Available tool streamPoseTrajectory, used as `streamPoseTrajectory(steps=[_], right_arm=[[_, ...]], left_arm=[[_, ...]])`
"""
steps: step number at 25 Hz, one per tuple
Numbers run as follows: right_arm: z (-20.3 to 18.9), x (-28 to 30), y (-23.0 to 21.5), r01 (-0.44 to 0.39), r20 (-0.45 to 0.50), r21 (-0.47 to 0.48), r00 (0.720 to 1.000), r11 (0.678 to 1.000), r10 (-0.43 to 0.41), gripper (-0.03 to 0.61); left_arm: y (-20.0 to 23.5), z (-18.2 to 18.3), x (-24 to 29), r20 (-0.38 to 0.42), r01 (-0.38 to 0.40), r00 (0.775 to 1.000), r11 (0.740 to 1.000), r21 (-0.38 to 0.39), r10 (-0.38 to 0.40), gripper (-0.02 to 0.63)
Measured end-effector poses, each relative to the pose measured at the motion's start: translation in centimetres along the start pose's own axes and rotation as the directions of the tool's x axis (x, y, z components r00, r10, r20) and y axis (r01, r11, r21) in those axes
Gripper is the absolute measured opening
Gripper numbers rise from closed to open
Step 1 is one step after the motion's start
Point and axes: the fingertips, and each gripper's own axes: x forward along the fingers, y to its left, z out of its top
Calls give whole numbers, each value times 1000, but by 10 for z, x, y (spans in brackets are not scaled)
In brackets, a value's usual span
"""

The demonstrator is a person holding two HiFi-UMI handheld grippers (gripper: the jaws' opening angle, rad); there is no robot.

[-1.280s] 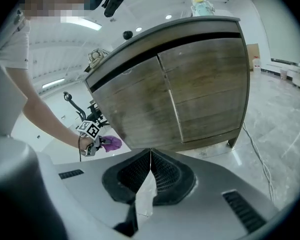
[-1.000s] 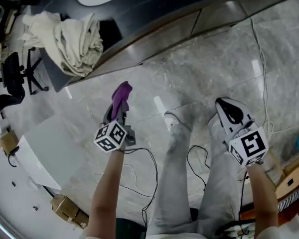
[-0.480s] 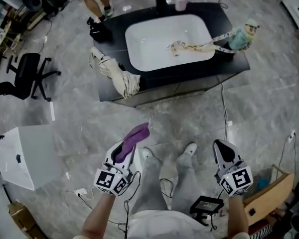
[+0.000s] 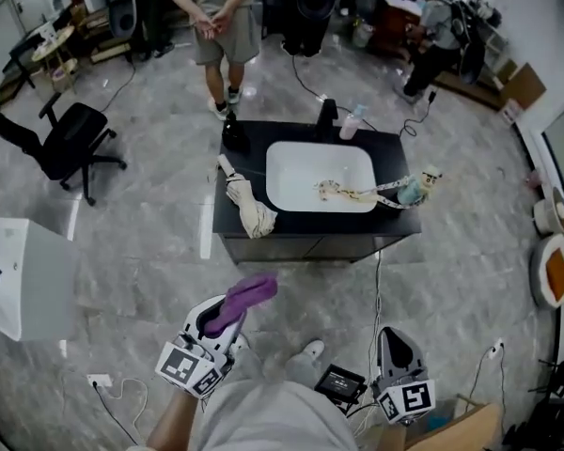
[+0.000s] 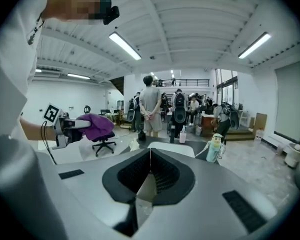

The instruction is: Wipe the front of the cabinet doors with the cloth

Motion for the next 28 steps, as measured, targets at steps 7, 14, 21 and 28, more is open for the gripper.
streamPoseTrajectory(steps=[7,14,21,28], right_arm=[[49,-6,72,-17,128,35,992,999,12,26],[96,20,110,-114,274,8,956,993,107,26],[105,5,94,-253,354,67,911,965,214,26],[80,-26,31,-229,371,154,915,961,159,26]], left_arm=[[-2,80,-42,123,69,989,991,115,-83,100],[0,106,-63,228,19,973,1000,19,-23,100],[-60,80,-44,189,52,981,998,18,-54,100],[-108,69,-21,151,34,988,997,71,-45,100]])
